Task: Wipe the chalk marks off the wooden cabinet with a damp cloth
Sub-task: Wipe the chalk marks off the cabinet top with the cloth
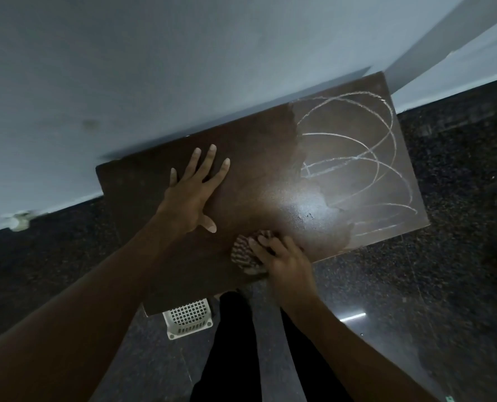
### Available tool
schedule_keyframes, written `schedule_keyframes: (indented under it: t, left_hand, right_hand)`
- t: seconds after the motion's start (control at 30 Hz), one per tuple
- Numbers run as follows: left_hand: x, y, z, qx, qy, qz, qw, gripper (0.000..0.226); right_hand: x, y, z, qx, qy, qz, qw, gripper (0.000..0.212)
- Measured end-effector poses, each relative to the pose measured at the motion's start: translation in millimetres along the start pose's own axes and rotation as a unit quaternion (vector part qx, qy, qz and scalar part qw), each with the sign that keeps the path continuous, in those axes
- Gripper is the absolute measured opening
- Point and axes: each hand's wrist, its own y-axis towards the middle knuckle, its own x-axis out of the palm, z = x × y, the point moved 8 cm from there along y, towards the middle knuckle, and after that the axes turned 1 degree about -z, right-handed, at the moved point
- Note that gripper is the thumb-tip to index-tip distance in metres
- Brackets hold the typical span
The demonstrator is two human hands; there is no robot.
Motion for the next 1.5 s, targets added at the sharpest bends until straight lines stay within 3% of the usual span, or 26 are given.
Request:
schedule_keyframes:
  t: [0.17,0.37,0.47,0.6,0.73,0.83,0.97,1.1,1.3,1.4,1.5]
  left_hand:
    - [-0.4,-0.2,-0.5,0.001,-0.007,0.000,1.000,0.150]
    - [-1.7,-1.8,0.6,-0.001,-0.006,0.007,1.000,0.149]
    - [-2.1,-2.4,1.1,-0.004,-0.006,0.011,1.000,0.148]
    - [-2.1,-2.1,1.2,-0.014,-0.005,0.005,1.000,0.149]
    - [-2.2,-4.1,3.9,-0.030,-0.005,0.000,1.000,0.149]
    - [-2.9,-4.8,6.1,-0.035,0.001,-0.001,0.999,0.149]
    - [-2.8,-3.4,4.9,-0.034,0.010,-0.008,0.999,0.150]
    - [-4.9,-4.9,7.2,-0.042,0.014,-0.008,0.999,0.150]
    - [-5.1,-5.5,10.2,-0.057,0.017,-0.012,0.998,0.150]
    - [-4.4,-4.0,8.8,-0.058,0.013,-0.016,0.998,0.151]
    - [-5.3,-3.7,8.8,-0.057,0.008,-0.015,0.998,0.151]
  right_hand:
    - [-27.3,31.7,43.8,0.033,-0.031,-0.006,0.999,0.070]
    - [-60.2,122.3,45.1,0.168,0.003,0.094,0.981,0.042]
    - [-50.3,127.2,20.6,0.149,0.023,0.086,0.985,0.051]
    - [-25.4,86.2,-3.9,0.048,0.014,0.030,0.998,0.068]
    - [-12.5,38.5,18.8,-0.007,-0.002,0.002,1.000,0.075]
    - [-37.5,38.9,48.7,0.012,-0.025,0.026,0.999,0.067]
    - [-68.5,95.4,79.0,0.122,0.024,0.068,0.990,0.046]
    - [-70.4,148.2,56.9,0.141,0.009,0.108,0.984,0.033]
    - [-39.2,94.1,11.6,0.030,0.028,0.020,0.999,0.059]
    - [-23.8,49.3,27.7,-0.039,0.014,-0.008,0.999,0.078]
    - [-39.1,41.1,59.4,-0.055,-0.024,0.014,0.998,0.077]
